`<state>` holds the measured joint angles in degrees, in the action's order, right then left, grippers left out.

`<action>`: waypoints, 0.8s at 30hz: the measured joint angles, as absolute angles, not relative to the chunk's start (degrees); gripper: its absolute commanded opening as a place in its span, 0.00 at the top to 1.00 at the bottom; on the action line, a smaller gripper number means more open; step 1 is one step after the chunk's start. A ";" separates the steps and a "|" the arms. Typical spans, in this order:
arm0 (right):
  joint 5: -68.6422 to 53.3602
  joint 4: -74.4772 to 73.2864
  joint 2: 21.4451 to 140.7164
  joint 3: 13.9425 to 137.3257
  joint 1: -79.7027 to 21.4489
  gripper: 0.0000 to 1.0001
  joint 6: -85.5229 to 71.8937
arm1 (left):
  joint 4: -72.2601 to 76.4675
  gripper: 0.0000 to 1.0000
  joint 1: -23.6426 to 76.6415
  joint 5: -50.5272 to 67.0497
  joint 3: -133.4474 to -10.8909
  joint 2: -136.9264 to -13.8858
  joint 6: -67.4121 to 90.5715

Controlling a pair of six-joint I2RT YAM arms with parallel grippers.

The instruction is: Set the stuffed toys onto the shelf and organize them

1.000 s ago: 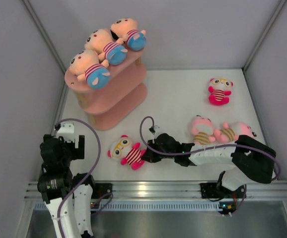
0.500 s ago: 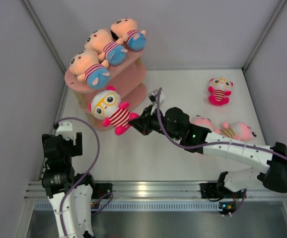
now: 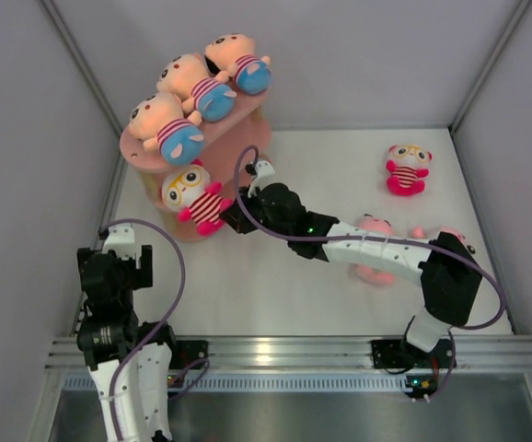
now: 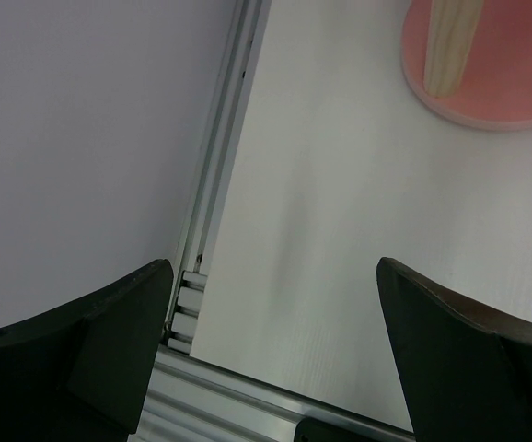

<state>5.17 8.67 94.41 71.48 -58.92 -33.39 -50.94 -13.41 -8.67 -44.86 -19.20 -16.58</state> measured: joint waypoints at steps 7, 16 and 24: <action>5.15 10.96 101.62 80.82 -55.99 1.00 -36.21 | -50.89 0.01 -12.29 -8.69 -44.86 -18.87 -16.58; 3.53 11.60 108.84 87.94 -53.21 0.98 -37.93 | -50.52 0.01 -11.70 -8.69 -44.73 -18.70 -16.60; 0.91 11.42 110.00 89.36 -50.46 0.43 -37.74 | -50.50 0.01 -11.42 -8.71 -44.69 -18.50 -16.58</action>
<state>0.91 11.42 110.00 89.36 -50.46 -37.74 -50.50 -11.42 -8.71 -44.69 -18.50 -16.58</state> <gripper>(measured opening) 0.414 0.985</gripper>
